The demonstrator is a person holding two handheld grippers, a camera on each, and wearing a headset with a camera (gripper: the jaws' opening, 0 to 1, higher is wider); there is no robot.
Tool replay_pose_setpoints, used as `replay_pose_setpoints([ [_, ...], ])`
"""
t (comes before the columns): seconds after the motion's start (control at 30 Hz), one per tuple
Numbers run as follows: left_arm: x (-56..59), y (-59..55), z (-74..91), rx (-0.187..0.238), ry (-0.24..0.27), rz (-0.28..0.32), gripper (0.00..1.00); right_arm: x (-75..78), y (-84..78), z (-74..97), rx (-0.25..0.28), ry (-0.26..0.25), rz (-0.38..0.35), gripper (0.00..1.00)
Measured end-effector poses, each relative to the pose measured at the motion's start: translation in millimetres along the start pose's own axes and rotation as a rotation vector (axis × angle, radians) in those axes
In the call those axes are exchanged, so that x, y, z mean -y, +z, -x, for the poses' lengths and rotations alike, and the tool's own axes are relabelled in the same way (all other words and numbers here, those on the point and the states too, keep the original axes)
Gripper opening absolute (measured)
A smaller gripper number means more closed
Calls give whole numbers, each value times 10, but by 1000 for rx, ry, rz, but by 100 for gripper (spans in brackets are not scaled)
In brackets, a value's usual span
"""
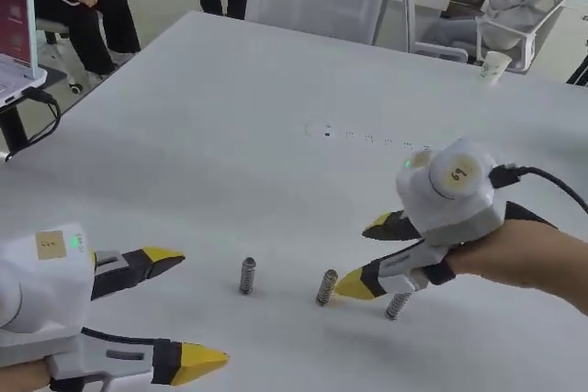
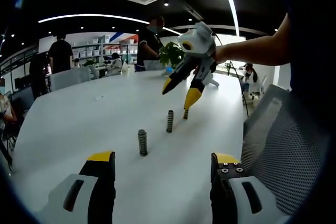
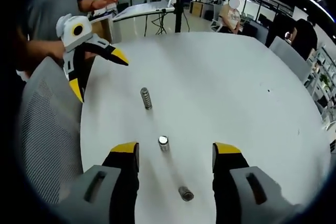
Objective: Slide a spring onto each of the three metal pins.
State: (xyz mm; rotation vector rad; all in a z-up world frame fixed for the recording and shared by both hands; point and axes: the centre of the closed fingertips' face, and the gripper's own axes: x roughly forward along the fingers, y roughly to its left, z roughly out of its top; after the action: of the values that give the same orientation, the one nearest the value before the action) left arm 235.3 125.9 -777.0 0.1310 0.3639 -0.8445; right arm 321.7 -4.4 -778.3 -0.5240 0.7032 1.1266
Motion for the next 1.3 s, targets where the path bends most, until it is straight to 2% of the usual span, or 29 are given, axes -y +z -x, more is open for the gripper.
replay_pose_setpoints([
  [0.03, -2, 3, 0, 0, 0, 1, 71, 20, 22, 32, 34, -11, -17, 57],
  [0.13, -2, 15, -3, -1, -1, 2, 71, 61, 33, 111, 88, -41, -12, 60],
  [0.5, 11, 68, -6, 6, -2, 4, 71, 35, -92, 363, 206, -100, -27, 79],
  [0.57, 8, 78, 0, 10, 0, 7, 71, 11, -126, 410, 242, -109, -32, 84],
  [0.67, 6, 79, 4, 10, 2, 11, 71, -45, -285, 449, 234, -114, -36, 87],
  [0.77, 14, 82, 1, 11, 2, 14, 71, -60, -370, 504, 252, -128, -70, 88],
  [1.07, 73, 91, -15, 15, -4, 25, 73, -187, -446, 645, 337, -149, -91, 91],
  [1.17, 80, 82, -6, 15, -4, 27, 73, -223, -508, 663, 349, -157, -100, 92],
  [1.23, 81, 77, 7, 17, -1, 32, 73, -231, -535, 694, 387, -163, -115, 92],
  [1.3, 82, 77, 23, 24, 0, 43, 73, -242, -609, 701, 394, -163, -137, 92],
])
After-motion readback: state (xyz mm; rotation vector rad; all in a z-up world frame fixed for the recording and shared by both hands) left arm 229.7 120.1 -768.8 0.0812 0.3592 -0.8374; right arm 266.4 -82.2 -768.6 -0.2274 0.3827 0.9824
